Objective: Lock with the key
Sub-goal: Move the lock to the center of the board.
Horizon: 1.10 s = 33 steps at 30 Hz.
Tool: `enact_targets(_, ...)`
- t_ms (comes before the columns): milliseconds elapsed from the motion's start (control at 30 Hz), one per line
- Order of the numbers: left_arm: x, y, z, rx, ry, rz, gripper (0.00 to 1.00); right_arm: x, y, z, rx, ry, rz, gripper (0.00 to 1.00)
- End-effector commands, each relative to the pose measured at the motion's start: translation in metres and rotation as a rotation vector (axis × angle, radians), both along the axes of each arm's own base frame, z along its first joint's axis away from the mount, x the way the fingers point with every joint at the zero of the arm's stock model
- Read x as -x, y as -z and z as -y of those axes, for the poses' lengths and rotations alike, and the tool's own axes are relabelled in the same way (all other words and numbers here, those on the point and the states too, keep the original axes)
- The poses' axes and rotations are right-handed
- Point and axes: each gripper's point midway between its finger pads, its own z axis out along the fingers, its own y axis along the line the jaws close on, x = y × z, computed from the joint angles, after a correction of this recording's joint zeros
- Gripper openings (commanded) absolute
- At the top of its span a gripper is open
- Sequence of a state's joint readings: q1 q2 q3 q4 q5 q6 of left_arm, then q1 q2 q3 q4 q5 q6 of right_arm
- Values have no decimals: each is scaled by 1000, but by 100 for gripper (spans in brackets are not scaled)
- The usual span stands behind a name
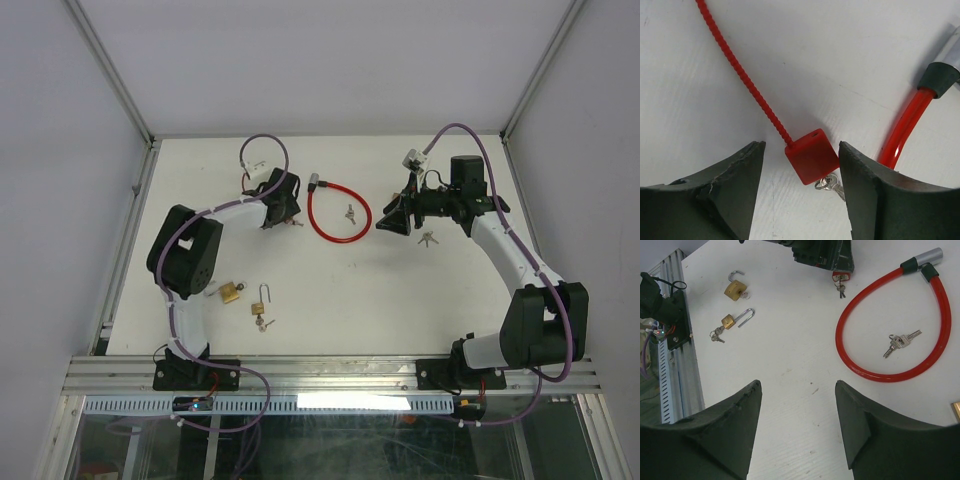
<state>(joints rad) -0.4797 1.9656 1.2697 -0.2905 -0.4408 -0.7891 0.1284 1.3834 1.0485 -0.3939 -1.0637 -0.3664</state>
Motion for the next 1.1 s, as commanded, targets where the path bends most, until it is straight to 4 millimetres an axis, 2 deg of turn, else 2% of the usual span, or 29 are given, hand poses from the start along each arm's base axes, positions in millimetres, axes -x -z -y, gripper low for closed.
enact_targets(0, 1, -1, 1, 7, -76, -14, 61, 1, -8, -2, -25, -23, 24, 63)
enact_targets(167, 8, 0, 2, 16, -74, -31, 58, 1, -8, -2, -24, -23, 24, 63)
enact_targets(233, 10, -2, 3, 25, -68, -30, 51, 1, -7, -2, -25, -24, 21, 63)
enact_targets(533, 16, -6, 9, 58, -37, -41, 46, 2, -5, -4, -30, -32, 17, 63)
enact_targets(667, 22, -13, 10, 76, -14, -31, 38, 3, -4, -4, -32, -36, 15, 63)
enact_targets(800, 34, -17, 11, 99, 11, -27, 33, 5, -4, -5, -39, -52, 25, 63)
enact_targets(1067, 65, -27, 25, 160, 92, -25, 32, 13, 0, -10, -50, -101, 82, 62)
